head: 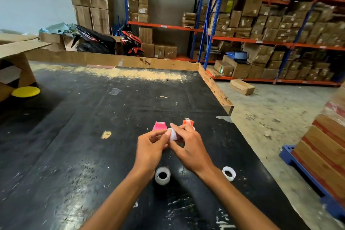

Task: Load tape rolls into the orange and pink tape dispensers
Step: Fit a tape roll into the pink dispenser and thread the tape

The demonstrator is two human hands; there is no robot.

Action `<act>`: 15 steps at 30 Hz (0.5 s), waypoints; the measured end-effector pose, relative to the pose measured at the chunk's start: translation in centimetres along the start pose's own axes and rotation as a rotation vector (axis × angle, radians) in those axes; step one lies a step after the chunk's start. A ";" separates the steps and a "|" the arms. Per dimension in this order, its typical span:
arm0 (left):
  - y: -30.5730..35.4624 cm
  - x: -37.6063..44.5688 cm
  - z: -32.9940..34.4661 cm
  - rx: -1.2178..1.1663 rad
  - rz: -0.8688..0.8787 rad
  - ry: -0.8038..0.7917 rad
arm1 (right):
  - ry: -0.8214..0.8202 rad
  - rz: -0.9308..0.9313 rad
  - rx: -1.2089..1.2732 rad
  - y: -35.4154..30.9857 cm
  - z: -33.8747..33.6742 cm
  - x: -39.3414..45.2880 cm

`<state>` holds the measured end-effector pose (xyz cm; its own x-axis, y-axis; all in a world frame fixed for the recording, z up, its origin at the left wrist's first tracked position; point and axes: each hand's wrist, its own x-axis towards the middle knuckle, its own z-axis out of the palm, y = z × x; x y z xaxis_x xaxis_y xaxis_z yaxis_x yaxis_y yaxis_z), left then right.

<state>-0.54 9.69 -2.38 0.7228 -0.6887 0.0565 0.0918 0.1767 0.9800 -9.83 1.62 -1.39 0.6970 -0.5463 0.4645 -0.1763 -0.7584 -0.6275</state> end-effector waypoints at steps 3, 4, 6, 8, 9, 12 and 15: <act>-0.5 -0.6 0.4 -0.016 0.020 -0.035 | 0.071 0.009 -0.065 0.0 0.0 -1.2; -0.6 -0.7 0.5 -0.023 0.024 -0.041 | 0.087 0.003 -0.083 0.1 -0.1 -1.4; -0.8 -0.9 0.5 -0.046 0.012 -0.054 | 0.101 0.003 -0.084 0.2 -0.5 -1.8; -0.8 -1.0 0.4 -0.091 -0.013 -0.075 | 0.117 0.036 -0.017 0.2 -1.0 -1.9; -0.8 -1.1 0.2 -0.134 -0.036 -0.088 | 0.128 0.078 0.046 0.1 -1.2 -1.9; -0.6 -1.2 0.1 -0.217 -0.111 -0.126 | 0.147 0.175 0.189 -0.2 -1.6 -2.2; -0.3 -1.5 -0.1 -0.257 -0.160 -0.136 | 0.124 0.192 0.214 -0.2 -1.8 -2.4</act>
<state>-1.59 10.75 -2.83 0.5886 -0.8067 -0.0525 0.3795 0.2184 0.8991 -12.66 2.46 -1.24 0.5727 -0.7215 0.3891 -0.1367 -0.5521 -0.8225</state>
